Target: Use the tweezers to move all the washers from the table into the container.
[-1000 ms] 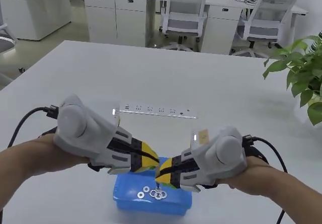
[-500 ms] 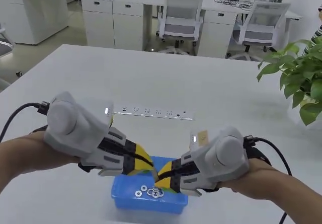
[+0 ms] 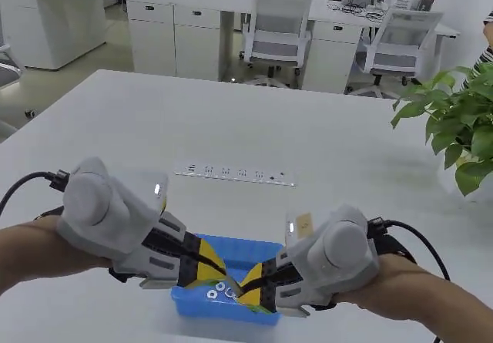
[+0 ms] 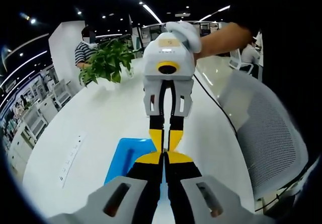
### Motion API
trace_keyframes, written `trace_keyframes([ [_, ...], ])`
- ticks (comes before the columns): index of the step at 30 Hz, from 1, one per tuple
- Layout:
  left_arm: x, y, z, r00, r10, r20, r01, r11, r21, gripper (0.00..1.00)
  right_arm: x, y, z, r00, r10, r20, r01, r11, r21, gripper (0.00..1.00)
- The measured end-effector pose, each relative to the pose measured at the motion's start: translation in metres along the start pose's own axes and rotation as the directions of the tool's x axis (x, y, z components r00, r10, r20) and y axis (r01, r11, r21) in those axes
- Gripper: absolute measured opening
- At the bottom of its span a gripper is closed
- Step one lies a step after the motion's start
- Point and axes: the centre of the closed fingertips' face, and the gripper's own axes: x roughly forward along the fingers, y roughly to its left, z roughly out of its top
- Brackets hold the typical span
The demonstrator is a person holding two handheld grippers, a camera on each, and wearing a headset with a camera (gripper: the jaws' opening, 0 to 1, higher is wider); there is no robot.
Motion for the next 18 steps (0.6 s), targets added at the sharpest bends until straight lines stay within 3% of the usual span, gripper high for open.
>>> trace_keyframes([
  [2,0.000,-0.004,-0.006,0.9996,-0.008,-0.028,0.008,1.000,0.010,0.05,0.001,0.004,-0.002,0.9999,0.008,-0.010,-0.008,1.000,-0.003,0.06],
  [12,0.006,-0.016,-0.026,0.9974,-0.026,-0.067,0.026,1.000,-0.003,0.05,0.007,0.017,-0.011,0.9985,0.033,-0.044,-0.033,0.999,-0.006,0.07],
  [18,0.011,-0.025,-0.046,0.9931,-0.037,-0.112,0.035,0.999,-0.019,0.05,0.013,0.026,-0.018,0.9972,0.047,-0.058,-0.047,0.999,-0.006,0.07],
])
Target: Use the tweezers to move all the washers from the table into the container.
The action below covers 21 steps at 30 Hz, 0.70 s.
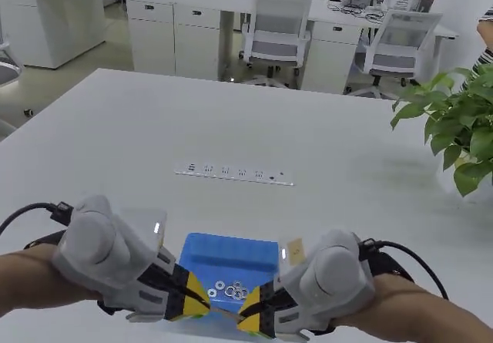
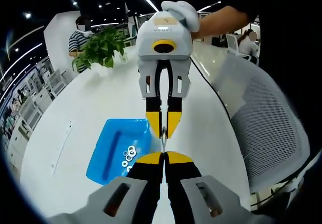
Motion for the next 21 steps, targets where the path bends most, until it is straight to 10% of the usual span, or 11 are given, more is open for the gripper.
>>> trace_keyframes([
  [21,0.029,-0.018,-0.053,0.9912,-0.032,-0.129,0.031,0.999,-0.014,0.05,0.034,0.020,-0.024,0.9981,0.017,-0.060,-0.017,1.000,0.008,0.07],
])
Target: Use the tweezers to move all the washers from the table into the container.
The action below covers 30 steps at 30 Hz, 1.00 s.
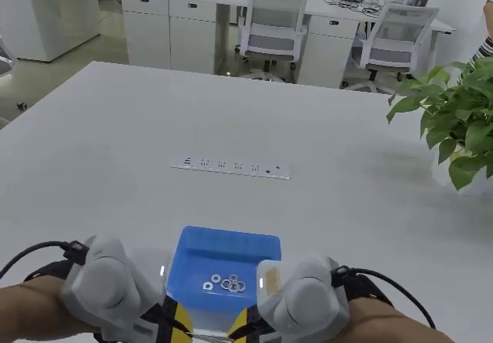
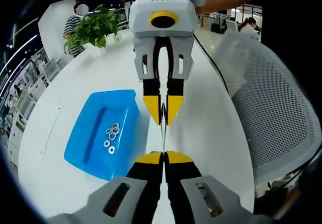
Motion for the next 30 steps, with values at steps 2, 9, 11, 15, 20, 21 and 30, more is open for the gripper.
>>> trace_keyframes([
  [2,0.002,-0.001,-0.003,1.0000,-0.002,-0.009,0.002,1.000,0.002,0.05,0.002,0.000,-0.001,1.0000,-0.001,-0.002,0.001,1.000,0.004,0.07],
  [9,0.009,-0.001,-0.011,0.9995,-0.013,-0.027,0.012,1.000,-0.018,0.05,0.011,0.002,-0.006,0.9999,0.001,-0.011,0.000,1.000,0.027,0.07],
  [11,0.011,-0.003,-0.012,0.9994,-0.018,-0.029,0.017,1.000,-0.027,0.05,0.013,0.002,-0.008,0.9998,0.003,-0.019,-0.002,0.999,0.033,0.07],
  [15,0.014,-0.002,-0.015,0.9991,-0.016,-0.038,0.015,0.999,-0.036,0.05,0.016,0.002,-0.011,0.9996,0.000,-0.027,0.001,0.999,0.036,0.07],
  [20,0.019,-0.003,-0.019,0.9985,-0.019,-0.050,0.017,0.998,-0.053,0.05,0.019,0.002,-0.014,0.9995,0.003,-0.031,-0.002,0.999,0.039,0.07],
  [21,0.019,-0.003,-0.020,0.9984,-0.019,-0.053,0.017,0.998,-0.052,0.05,0.019,0.002,-0.014,0.9995,0.003,-0.032,-0.001,0.999,0.042,0.07],
  [30,0.021,-0.004,-0.024,0.9973,-0.019,-0.071,0.014,0.998,-0.061,0.05,0.021,0.003,-0.014,0.9996,0.000,-0.028,0.001,0.999,0.040,0.08],
])
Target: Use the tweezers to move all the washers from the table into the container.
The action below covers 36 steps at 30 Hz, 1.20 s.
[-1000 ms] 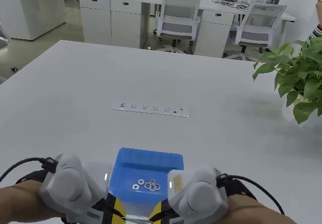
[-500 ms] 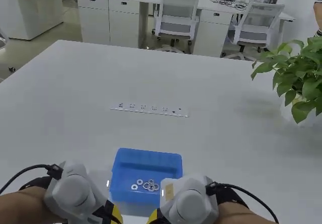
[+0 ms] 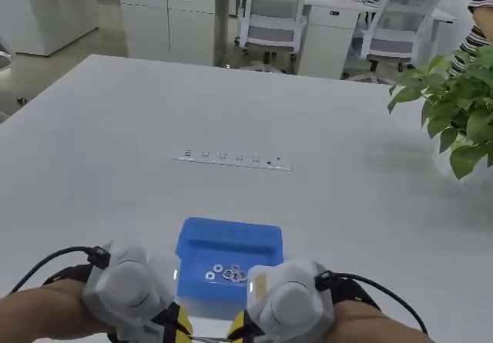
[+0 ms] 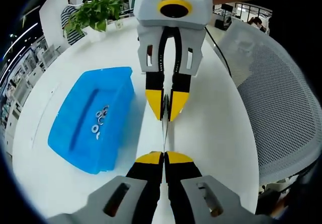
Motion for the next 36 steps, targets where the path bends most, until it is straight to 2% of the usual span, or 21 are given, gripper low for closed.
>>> trace_keyframes([
  [11,0.0040,0.0003,-0.0050,0.9994,0.002,-0.033,-0.002,1.000,0.003,0.05,0.0032,0.0008,-0.0006,1.0000,0.003,0.002,-0.003,1.000,-0.028,0.08],
  [19,0.0095,-0.0041,-0.0098,0.9980,-0.012,-0.063,0.012,1.000,-0.007,0.05,0.0058,0.0037,-0.0020,1.0000,0.006,-0.001,-0.006,0.999,-0.046,0.09],
  [28,0.0089,-0.0036,-0.0103,0.9986,-0.002,-0.052,0.000,0.999,-0.054,0.06,0.0072,0.0051,-0.0022,1.0000,0.002,0.004,-0.002,0.998,-0.057,0.10],
  [36,0.0090,-0.0042,-0.0101,0.9987,-0.003,-0.052,-0.001,0.998,-0.066,0.08,0.0068,0.0024,-0.0013,0.9998,-0.013,0.014,0.013,0.998,-0.059,0.13],
])
